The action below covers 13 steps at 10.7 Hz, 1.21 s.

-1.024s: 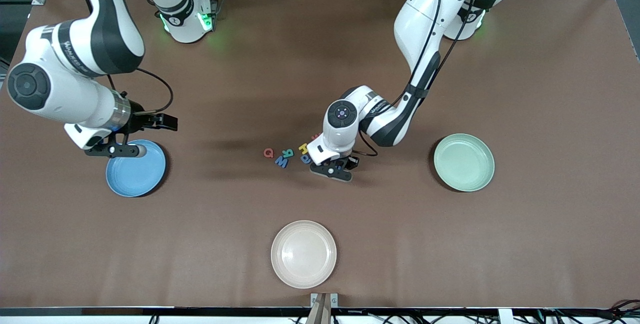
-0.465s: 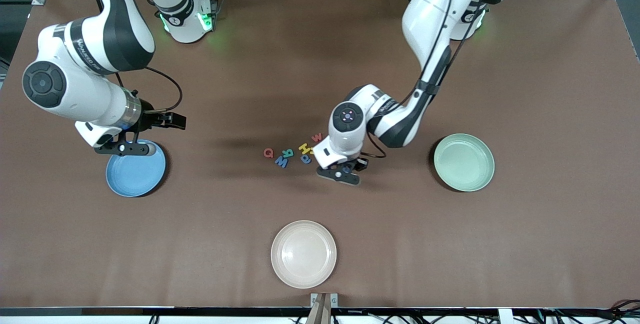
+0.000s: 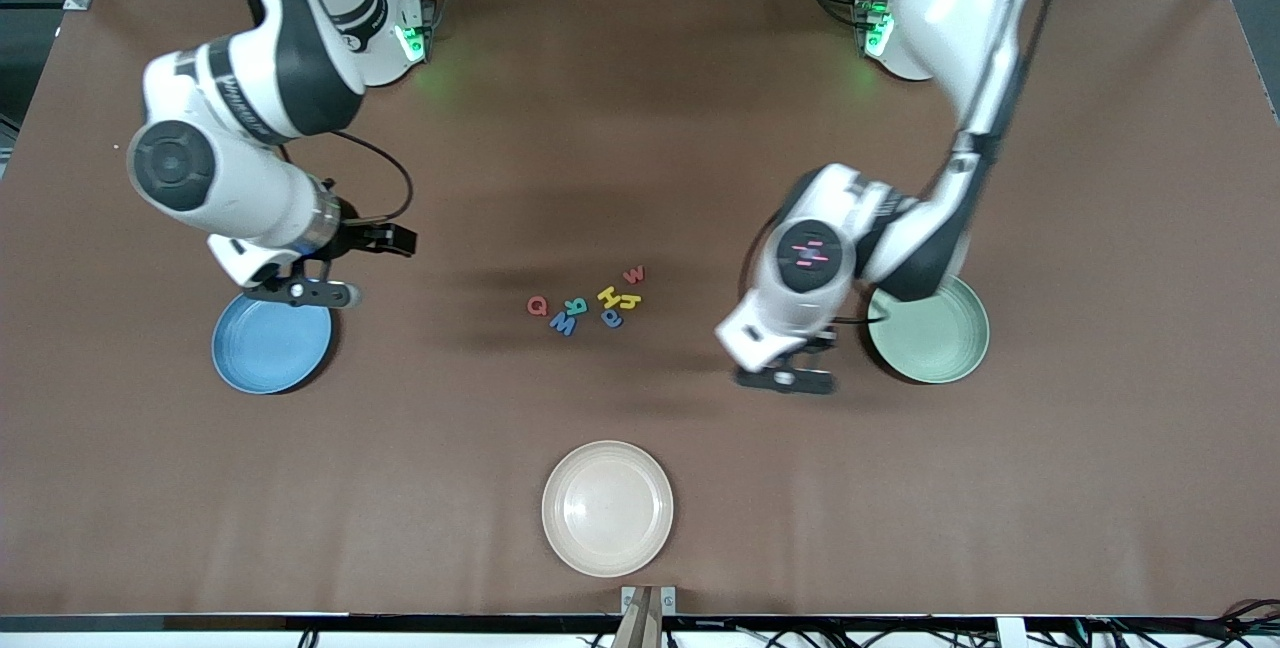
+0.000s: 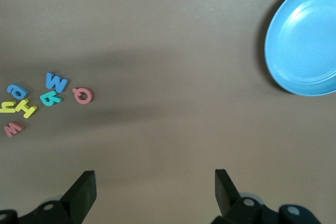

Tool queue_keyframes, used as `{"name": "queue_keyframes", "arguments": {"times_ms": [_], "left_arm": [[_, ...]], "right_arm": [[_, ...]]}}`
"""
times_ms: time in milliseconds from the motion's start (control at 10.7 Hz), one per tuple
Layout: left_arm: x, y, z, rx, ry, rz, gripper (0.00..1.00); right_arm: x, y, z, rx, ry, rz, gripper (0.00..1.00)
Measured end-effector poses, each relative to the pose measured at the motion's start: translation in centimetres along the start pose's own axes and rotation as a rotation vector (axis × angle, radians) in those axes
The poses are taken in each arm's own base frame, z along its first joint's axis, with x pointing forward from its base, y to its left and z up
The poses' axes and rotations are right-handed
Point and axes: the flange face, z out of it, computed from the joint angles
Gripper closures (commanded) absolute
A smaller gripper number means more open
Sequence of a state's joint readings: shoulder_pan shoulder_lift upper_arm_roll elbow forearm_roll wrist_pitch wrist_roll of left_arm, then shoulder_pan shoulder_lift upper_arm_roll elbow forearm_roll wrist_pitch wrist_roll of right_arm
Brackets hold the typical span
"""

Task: Sort uppercase to blue plate, lowercase to green plate
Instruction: 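Carry the m to the green plate while the right gripper reaches letters, then release the m on the green plate while the right gripper lowers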

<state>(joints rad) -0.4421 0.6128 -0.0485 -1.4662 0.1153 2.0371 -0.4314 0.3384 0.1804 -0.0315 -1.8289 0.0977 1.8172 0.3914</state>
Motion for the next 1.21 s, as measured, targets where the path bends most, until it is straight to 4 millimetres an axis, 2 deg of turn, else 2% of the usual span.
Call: {"name": "queue_keyframes", "arguments": {"times_ms": [93, 279, 465, 558, 744, 837, 1024, 1210], "left_arm": [[0.0, -3.4, -0.3, 0.005, -0.014, -0.035, 1.00], [-0.9, -9.8, 0.5, 0.013, -0.050, -0.053, 1.00], [-2.1, -15.1, 3.0, -0.003, -0.041, -0.030, 1.00], [-2.9, -17.1, 4.8, -0.015, -0.032, -0.020, 1.00], [-4.5, -19.3, 8.2, -0.034, -0.026, -0.019, 1.00], [-5.3, -19.5, 9.4, -0.039, -0.027, -0.018, 1.00], [-6.3, -19.4, 10.6, -0.042, -0.036, -0.016, 1.00], [-6.9, -20.2, 11.7, -0.048, -0.035, -0.029, 1.00]], "right_arm": [[-0.3, -1.8, 0.9, -0.004, 0.009, -0.004, 0.00], [-1.1, -5.5, 3.1, 0.001, 0.050, -0.048, 0.00], [-1.8, -9.1, 5.5, 0.004, 0.082, -0.101, 0.00], [-2.0, -10.6, 7.0, 0.003, 0.093, -0.125, 0.00], [-1.7, -12.0, 9.5, -0.005, 0.094, -0.168, 0.00], [-1.4, -12.1, 10.5, -0.008, 0.093, -0.180, 0.00], [-0.7, -11.8, 11.8, -0.014, 0.088, -0.189, 0.00], [-0.1, -11.6, 12.4, -0.012, 0.097, -0.184, 0.00]]}}
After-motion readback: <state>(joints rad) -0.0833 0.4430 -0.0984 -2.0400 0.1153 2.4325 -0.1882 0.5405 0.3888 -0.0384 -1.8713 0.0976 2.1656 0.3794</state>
